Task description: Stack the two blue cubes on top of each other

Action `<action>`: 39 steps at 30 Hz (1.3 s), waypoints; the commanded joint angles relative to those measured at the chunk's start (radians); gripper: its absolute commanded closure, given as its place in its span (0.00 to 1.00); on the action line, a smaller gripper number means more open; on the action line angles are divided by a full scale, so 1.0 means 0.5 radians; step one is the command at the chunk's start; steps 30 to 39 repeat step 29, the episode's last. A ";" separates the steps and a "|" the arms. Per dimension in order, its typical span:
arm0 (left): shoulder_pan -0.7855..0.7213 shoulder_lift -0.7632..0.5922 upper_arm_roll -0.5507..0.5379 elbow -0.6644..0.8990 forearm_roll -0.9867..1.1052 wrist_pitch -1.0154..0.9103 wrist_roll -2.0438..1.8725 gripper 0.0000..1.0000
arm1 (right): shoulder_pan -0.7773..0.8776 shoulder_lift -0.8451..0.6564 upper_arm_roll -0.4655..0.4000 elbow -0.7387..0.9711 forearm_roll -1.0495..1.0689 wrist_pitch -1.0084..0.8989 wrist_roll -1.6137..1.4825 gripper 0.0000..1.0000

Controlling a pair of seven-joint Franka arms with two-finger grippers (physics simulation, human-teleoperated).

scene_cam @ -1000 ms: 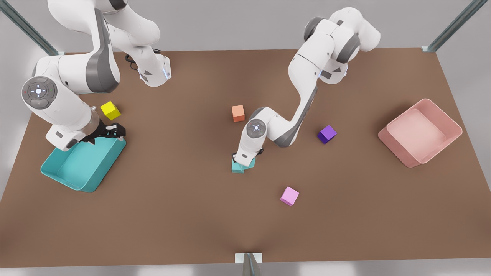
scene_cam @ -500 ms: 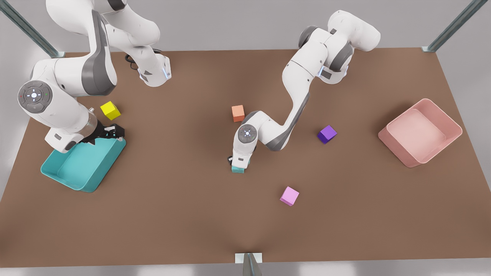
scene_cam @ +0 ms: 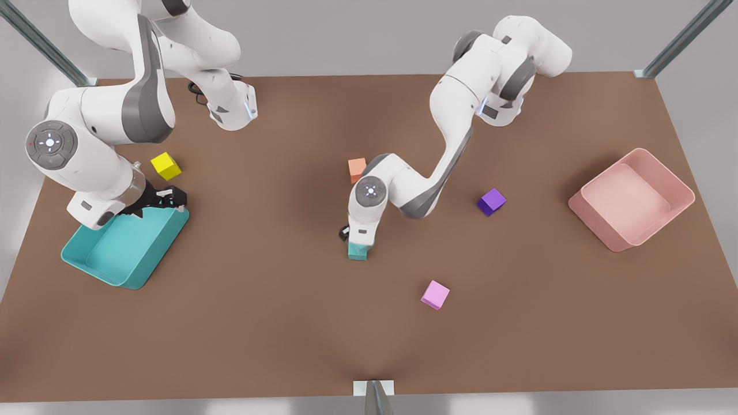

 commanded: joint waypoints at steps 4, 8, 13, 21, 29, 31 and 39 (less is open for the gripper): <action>0.438 -0.500 0.004 0.006 0.052 -1.112 0.593 0.00 | 0.000 -0.011 0.000 0.001 0.003 -0.004 -0.005 0.00; 1.141 -0.743 -0.005 -0.006 0.442 -1.411 2.417 0.00 | 0.003 -0.004 0.000 0.016 -0.012 -0.004 0.010 0.00; 1.368 -1.157 -0.094 -0.574 0.426 -1.352 3.006 0.00 | 0.003 -0.020 0.000 0.035 -0.021 -0.047 0.050 0.00; 1.344 -1.157 -0.094 -0.574 0.337 -1.248 2.997 0.00 | 0.003 -0.017 0.003 0.032 -0.021 -0.093 0.111 0.00; 1.347 -1.157 -0.094 -0.577 0.291 -1.245 2.997 0.00 | 0.006 -0.017 0.003 0.019 -0.021 -0.157 0.151 0.00; 1.347 -1.157 -0.094 -0.577 0.291 -1.245 2.997 0.00 | 0.006 -0.017 0.003 0.019 -0.021 -0.157 0.151 0.00; 1.347 -1.157 -0.094 -0.577 0.291 -1.245 2.997 0.00 | 0.006 -0.017 0.003 0.019 -0.021 -0.157 0.151 0.00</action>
